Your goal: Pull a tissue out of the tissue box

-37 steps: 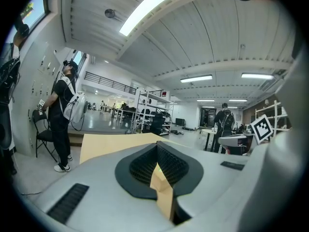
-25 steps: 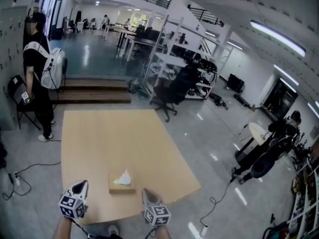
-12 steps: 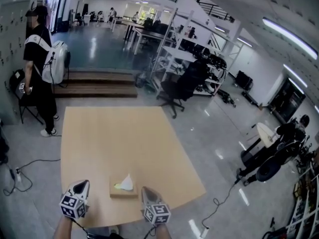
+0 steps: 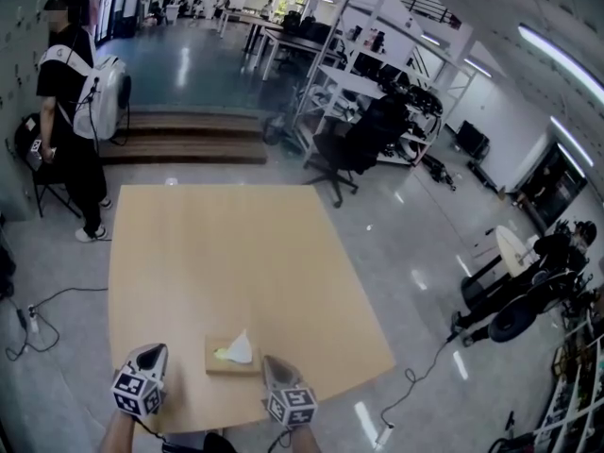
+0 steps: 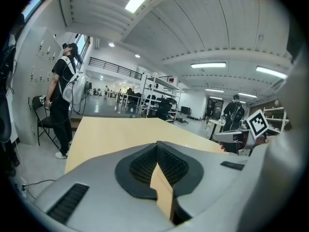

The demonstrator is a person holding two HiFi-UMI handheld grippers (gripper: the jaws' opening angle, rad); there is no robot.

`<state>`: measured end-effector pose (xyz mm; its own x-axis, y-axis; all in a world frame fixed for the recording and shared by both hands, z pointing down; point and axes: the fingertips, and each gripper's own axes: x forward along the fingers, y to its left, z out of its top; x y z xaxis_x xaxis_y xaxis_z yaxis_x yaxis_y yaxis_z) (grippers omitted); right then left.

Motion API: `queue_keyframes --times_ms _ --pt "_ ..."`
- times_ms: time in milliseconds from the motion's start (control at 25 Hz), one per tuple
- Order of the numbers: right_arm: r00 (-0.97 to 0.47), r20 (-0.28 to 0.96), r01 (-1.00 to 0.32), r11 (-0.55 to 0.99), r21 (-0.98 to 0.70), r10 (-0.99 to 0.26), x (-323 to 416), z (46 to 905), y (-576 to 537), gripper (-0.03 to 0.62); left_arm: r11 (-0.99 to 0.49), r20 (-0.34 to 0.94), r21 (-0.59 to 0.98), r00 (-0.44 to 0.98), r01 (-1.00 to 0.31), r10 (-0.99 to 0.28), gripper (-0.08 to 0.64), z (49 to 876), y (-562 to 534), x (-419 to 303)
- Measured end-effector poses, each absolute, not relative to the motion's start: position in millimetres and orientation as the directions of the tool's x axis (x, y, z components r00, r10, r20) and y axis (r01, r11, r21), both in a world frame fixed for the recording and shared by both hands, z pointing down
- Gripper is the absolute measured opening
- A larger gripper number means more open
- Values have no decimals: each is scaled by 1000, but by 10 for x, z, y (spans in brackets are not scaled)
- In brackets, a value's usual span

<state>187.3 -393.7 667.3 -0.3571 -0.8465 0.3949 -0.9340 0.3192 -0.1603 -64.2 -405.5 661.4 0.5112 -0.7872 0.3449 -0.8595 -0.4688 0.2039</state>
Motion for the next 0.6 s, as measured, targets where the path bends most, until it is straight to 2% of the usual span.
queue_keyframes --times_ms 600 --pt "-389 457 -921 315 -232 -800 1831 6982 -3814 8 -444 408 244 507 -862 -760 8 6906 -3981 -628"
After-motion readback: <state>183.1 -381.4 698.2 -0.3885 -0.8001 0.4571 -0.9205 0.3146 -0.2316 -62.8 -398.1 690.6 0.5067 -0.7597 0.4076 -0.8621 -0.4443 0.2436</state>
